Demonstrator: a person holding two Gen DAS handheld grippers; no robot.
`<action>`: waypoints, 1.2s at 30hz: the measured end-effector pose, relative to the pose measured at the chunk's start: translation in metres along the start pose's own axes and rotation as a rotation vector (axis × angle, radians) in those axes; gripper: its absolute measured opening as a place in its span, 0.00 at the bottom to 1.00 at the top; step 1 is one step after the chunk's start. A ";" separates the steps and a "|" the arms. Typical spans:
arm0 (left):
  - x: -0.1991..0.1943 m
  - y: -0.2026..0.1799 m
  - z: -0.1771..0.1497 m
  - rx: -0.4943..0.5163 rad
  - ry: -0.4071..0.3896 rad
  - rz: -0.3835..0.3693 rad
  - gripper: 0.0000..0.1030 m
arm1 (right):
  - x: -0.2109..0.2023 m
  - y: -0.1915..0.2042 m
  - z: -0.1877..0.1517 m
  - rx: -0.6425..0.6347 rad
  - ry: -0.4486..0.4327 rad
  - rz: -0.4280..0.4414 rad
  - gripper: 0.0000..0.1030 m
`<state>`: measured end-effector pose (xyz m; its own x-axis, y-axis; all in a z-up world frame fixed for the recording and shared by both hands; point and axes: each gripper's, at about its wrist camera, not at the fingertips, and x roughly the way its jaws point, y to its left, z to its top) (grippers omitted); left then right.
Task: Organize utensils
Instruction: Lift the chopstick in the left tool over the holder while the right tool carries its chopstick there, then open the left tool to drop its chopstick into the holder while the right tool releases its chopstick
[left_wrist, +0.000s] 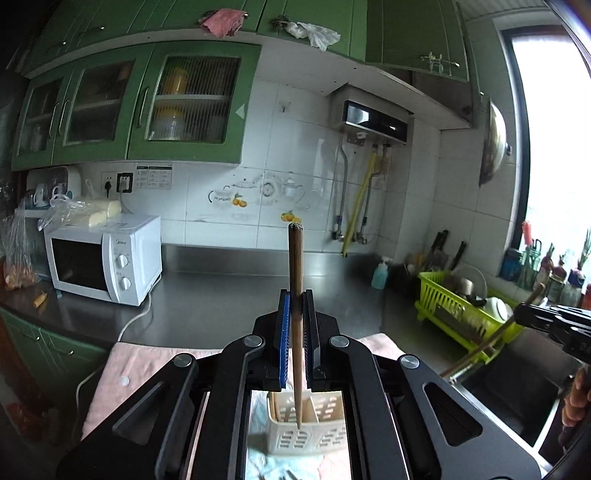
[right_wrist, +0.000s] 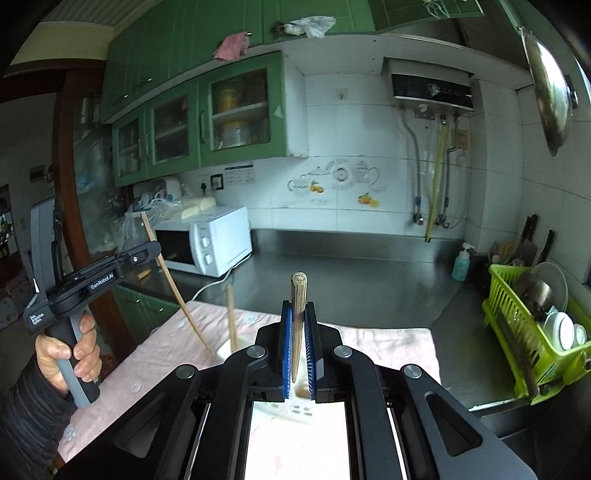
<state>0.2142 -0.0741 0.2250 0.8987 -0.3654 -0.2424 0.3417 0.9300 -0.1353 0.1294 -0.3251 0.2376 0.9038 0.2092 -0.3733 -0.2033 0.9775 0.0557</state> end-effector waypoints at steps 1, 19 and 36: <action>0.007 -0.001 0.000 -0.003 0.003 0.001 0.05 | 0.003 -0.003 0.001 0.002 -0.002 -0.008 0.06; 0.087 0.019 -0.031 -0.029 0.138 0.010 0.05 | 0.094 -0.011 -0.035 -0.022 0.196 -0.035 0.07; 0.036 0.012 -0.064 0.066 0.144 0.005 0.51 | 0.033 0.015 -0.058 -0.062 0.075 -0.030 0.33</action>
<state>0.2329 -0.0780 0.1532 0.8532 -0.3584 -0.3790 0.3592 0.9305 -0.0713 0.1341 -0.3051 0.1725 0.8795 0.1752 -0.4426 -0.2016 0.9794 -0.0130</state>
